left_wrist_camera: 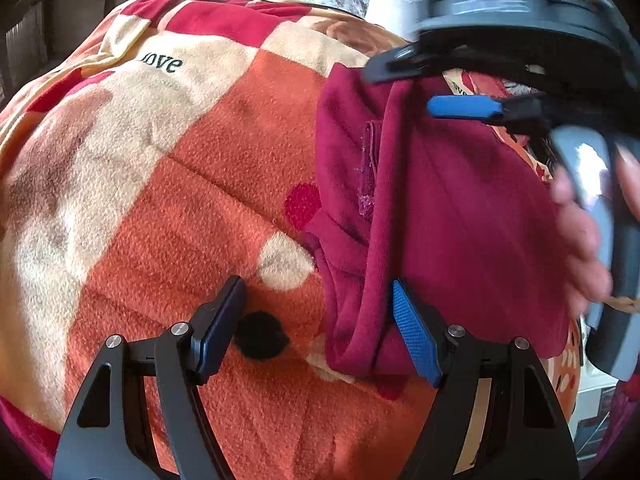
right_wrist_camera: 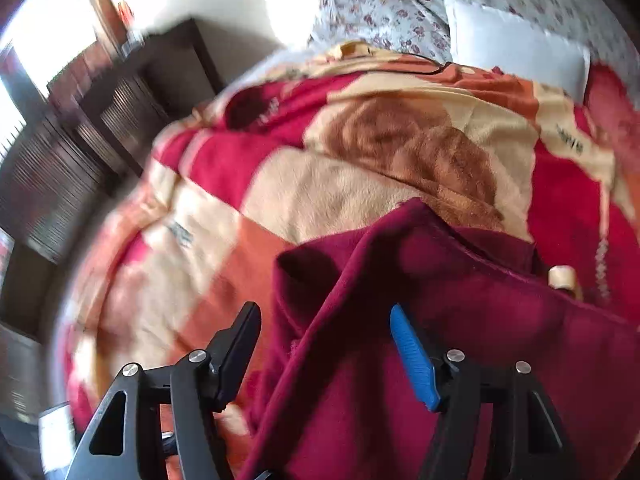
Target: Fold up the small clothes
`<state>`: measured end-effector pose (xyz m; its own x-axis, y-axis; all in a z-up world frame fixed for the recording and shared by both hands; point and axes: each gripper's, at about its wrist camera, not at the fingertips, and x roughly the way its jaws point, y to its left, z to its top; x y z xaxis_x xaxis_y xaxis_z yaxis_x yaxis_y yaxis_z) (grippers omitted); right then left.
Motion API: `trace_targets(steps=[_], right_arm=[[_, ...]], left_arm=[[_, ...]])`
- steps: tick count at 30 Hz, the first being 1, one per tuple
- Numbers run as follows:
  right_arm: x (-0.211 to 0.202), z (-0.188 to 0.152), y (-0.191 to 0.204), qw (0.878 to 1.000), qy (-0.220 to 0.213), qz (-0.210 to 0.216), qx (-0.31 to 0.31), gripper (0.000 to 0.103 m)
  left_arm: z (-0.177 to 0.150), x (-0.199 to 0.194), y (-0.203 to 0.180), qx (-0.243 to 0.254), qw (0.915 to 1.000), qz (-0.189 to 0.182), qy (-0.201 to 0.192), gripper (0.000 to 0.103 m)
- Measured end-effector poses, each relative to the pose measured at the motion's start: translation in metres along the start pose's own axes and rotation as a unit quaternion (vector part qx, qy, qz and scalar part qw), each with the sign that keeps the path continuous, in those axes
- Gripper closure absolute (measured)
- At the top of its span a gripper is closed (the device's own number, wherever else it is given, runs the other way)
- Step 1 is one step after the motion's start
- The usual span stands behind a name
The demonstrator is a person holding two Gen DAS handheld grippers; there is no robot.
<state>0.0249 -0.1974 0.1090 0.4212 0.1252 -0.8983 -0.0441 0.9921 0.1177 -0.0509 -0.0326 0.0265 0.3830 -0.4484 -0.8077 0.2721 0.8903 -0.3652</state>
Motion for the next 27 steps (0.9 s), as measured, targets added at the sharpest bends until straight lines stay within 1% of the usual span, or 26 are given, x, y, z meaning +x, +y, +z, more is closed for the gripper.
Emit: trace_targets(steps=[2, 3, 4, 5, 6, 8, 9, 10, 11, 12, 13, 15, 17, 19, 20, 23, 27], right_arm=[[0.014, 0.003, 0.012, 0.999, 0.013, -0.034, -0.018, 0.038], [0.021, 0.002, 0.016, 0.998, 0.019, -0.045, -0.027, 0.034], [0.031, 0.002, 0.022, 0.997, 0.028, -0.061, -0.036, 0.028], [0.041, 0.001, 0.031, 0.994, 0.038, -0.081, -0.054, 0.019], [0.046, -0.001, 0.036, 0.992, 0.041, -0.095, -0.068, 0.013], [0.052, -0.006, 0.042, 0.987, 0.039, -0.129, -0.085, 0.013], [0.053, -0.008, 0.042, 0.987, 0.033, -0.134, -0.085, 0.013], [0.053, -0.009, 0.040, 0.988, 0.026, -0.130, -0.083, 0.014], [0.048, -0.010, 0.035, 0.989, 0.013, -0.122, -0.078, 0.023], [0.043, -0.012, 0.027, 0.991, 0.002, -0.116, -0.070, 0.035], [0.040, -0.013, 0.023, 0.992, -0.002, -0.107, -0.067, 0.042], [0.027, -0.013, 0.008, 0.996, -0.013, -0.076, -0.054, 0.067], [0.012, -0.011, -0.009, 0.999, -0.023, -0.015, -0.018, 0.081], [-0.002, -0.010, -0.021, 0.999, -0.035, 0.026, 0.014, 0.084], [-0.007, -0.011, -0.028, 0.998, -0.042, 0.040, 0.025, 0.084], [-0.008, -0.014, -0.036, 0.997, -0.040, 0.057, 0.043, 0.085], [-0.005, -0.014, -0.035, 0.996, -0.038, 0.064, 0.042, 0.085]], left_arm=[[-0.003, -0.001, 0.002, -0.001, 1.0000, -0.003, -0.002, 0.028], [-0.005, -0.002, 0.003, -0.001, 1.0000, -0.005, -0.004, 0.028], [-0.006, -0.002, 0.004, 0.001, 1.0000, -0.007, -0.007, 0.028], [-0.008, -0.003, 0.005, 0.003, 0.9999, -0.008, -0.009, 0.028], [-0.009, -0.003, 0.005, 0.005, 0.9999, -0.010, -0.010, 0.028], [-0.012, -0.005, 0.007, 0.007, 0.9998, -0.013, -0.012, 0.028], [-0.012, -0.006, 0.008, 0.006, 0.9998, -0.015, -0.012, 0.028], [-0.013, -0.006, 0.009, 0.005, 0.9998, -0.017, -0.012, 0.028], [-0.013, -0.008, 0.010, 0.004, 0.9997, -0.021, -0.013, 0.028], [-0.013, -0.010, 0.013, 0.002, 0.9996, -0.024, -0.014, 0.028], [-0.013, -0.011, 0.015, 0.001, 0.9995, -0.028, -0.013, 0.028], [-0.006, -0.011, 0.017, 0.000, 0.9993, -0.034, -0.013, 0.027], [-0.001, -0.012, 0.016, -0.001, 0.9989, -0.042, -0.019, 0.025], [0.004, -0.012, 0.013, 0.000, 0.9984, -0.050, -0.028, 0.025], [0.006, -0.009, 0.012, 0.004, 0.9982, -0.053, -0.030, 0.023], [0.008, -0.002, 0.000, 0.019, 0.9985, -0.046, -0.023, 0.023], [0.005, 0.000, -0.006, 0.012, 0.9985, -0.046, -0.028, 0.023]])
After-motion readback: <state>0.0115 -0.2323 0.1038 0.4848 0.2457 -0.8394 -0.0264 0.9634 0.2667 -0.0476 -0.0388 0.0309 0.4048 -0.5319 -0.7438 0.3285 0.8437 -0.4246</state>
